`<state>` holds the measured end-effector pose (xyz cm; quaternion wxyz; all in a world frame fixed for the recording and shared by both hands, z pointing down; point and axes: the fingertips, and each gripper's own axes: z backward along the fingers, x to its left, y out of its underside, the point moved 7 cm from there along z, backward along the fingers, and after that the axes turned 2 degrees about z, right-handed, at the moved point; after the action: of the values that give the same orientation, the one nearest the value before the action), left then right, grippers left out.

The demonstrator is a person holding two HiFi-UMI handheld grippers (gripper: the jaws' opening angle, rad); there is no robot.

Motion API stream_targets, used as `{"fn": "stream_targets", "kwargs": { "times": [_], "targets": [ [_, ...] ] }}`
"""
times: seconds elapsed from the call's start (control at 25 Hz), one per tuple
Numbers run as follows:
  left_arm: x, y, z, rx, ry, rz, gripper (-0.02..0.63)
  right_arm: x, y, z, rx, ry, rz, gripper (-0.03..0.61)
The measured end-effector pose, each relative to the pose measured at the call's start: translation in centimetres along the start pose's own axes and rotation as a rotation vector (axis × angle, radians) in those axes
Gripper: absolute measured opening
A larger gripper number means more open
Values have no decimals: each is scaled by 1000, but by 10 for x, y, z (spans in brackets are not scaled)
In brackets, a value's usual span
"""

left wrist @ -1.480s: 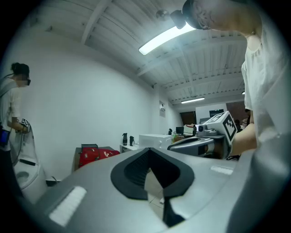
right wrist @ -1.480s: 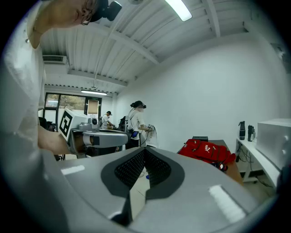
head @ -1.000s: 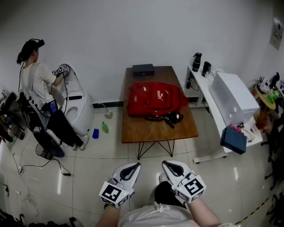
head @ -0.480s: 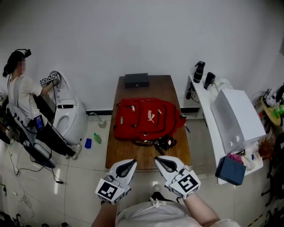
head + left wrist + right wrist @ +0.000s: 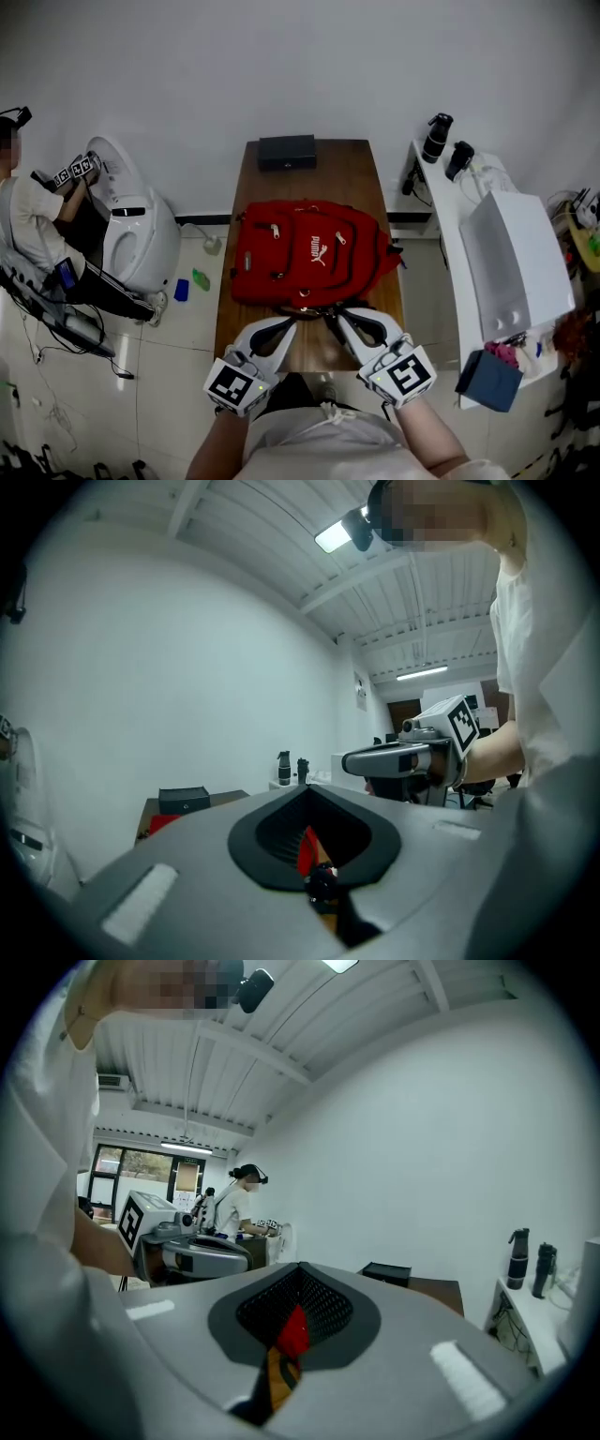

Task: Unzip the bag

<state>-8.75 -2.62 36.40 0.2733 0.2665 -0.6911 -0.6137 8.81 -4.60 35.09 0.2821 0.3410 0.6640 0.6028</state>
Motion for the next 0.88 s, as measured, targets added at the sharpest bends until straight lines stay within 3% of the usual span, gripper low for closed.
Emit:
{"fn": "stream_targets", "kwargs": {
  "times": [0.24,0.44,0.6,0.88],
  "targets": [
    [27,9,-15,32,29,16,6,-6,9,-32,38,-15,-32,5],
    [48,53,-25,131,3,58,6,-6,38,-45,116,-36,-96,5],
    [69,95,-36,207,-24,131,6,-17,81,-60,203,-44,-139,5],
    [96,153,-73,291,-28,145,6,-22,175,-96,422,-116,-213,12]
  ]
}}
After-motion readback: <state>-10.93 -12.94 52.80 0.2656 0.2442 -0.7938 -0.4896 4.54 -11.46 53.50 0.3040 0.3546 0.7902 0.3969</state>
